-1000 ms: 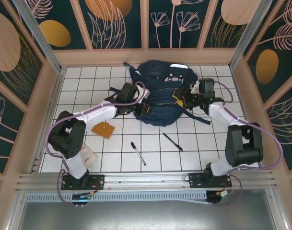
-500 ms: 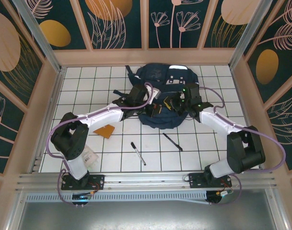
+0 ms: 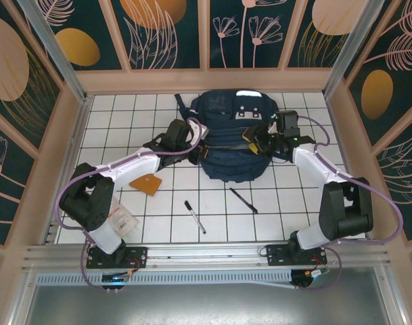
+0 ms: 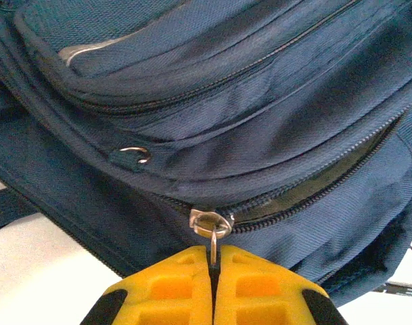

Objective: Pack the student bag

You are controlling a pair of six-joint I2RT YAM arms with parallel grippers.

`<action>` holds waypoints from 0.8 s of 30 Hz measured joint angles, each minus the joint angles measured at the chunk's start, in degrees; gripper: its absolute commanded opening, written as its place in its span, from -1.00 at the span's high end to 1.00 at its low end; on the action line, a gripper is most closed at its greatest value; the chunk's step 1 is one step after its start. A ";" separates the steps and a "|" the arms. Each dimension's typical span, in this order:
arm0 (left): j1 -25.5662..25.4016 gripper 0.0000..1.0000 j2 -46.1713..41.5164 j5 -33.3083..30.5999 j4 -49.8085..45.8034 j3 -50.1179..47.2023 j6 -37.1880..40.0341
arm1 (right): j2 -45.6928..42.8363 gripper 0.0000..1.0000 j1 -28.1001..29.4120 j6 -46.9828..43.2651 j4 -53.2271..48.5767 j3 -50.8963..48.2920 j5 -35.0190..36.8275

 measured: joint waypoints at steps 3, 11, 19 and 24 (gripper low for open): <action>-2.03 1.00 0.02 1.03 0.00 1.11 -1.81 | -2.86 -0.15 4.81 3.91 -0.50 -1.05 4.17; -7.78 1.00 0.59 5.44 2.64 5.01 -8.48 | -4.87 0.19 13.77 14.19 5.01 -4.20 10.82; -7.37 1.00 -1.77 0.31 2.40 0.94 -5.75 | -1.90 1.00 13.88 11.08 5.35 -2.64 11.98; -1.38 1.00 -7.23 -1.18 4.02 -3.58 -1.46 | -2.34 1.00 12.28 4.55 3.06 -1.75 7.89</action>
